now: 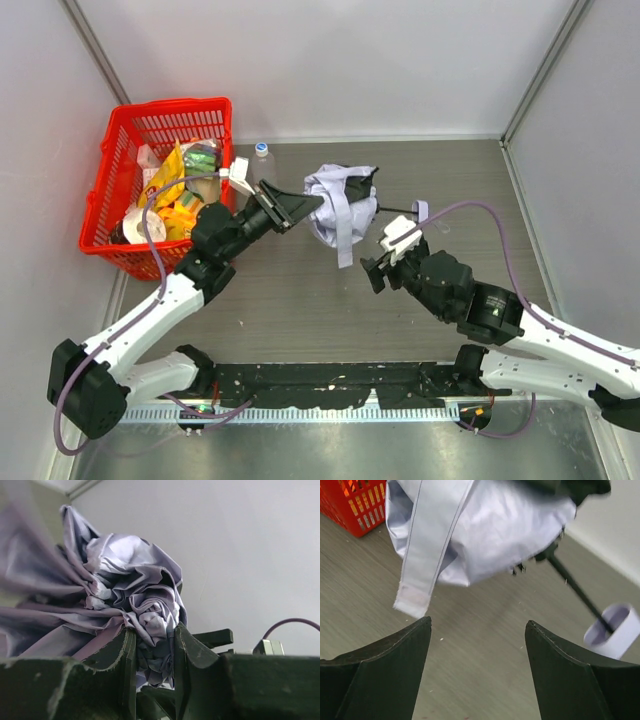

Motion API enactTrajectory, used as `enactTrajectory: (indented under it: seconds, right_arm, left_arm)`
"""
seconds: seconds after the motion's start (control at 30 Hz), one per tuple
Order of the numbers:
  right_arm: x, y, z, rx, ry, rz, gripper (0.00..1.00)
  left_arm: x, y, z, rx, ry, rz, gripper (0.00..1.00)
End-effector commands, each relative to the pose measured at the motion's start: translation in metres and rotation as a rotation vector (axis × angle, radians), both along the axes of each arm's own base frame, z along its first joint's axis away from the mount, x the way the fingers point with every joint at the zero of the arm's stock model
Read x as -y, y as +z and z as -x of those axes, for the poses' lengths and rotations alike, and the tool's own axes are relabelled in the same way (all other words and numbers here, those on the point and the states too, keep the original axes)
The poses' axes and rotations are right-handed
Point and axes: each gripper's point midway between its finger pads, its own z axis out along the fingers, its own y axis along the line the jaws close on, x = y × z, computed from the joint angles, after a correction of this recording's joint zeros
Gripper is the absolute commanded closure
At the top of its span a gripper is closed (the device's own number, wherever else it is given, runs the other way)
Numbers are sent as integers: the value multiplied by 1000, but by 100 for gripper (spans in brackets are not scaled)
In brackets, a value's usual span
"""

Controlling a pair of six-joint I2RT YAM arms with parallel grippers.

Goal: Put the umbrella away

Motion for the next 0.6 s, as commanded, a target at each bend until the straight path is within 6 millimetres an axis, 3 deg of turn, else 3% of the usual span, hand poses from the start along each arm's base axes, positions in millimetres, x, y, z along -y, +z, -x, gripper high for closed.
enactTrajectory:
  seconds: [0.0, 0.07, 0.17, 0.23, 0.3, 0.37, 0.43, 0.47, 0.57]
  right_arm:
    - [5, 23, 10, -253, -162, -336, 20]
    - [-6, 24, 21, -354, -131, -434, 19]
    - [-35, 41, 47, -445, 69, -524, 18]
    - [-36, 56, 51, -438, 107, -564, 18]
    - [-33, 74, 45, -412, 90, -591, 17]
    - [-35, 108, 44, -367, 127, -617, 17]
    - [-42, 120, 39, -347, 137, -604, 17]
    - [-51, 115, 34, -352, 141, -570, 17]
    - [-48, 129, 16, -346, 103, -609, 21]
  left_arm:
    - [-16, 84, 4, 343, 42, 111, 100]
    - [-16, 92, 4, 400, 42, 117, 100]
    - [-14, 98, 6, 453, 14, 120, 100]
    - [-11, 99, 9, 473, -9, 112, 100]
    - [-11, 99, 16, 503, -28, 101, 100]
    - [-11, 95, 21, 529, -36, 77, 100]
    - [-13, 93, 25, 550, -35, 58, 100]
    - [-14, 93, 27, 563, -38, 56, 100]
    - [-14, 96, 38, 606, -67, 53, 100]
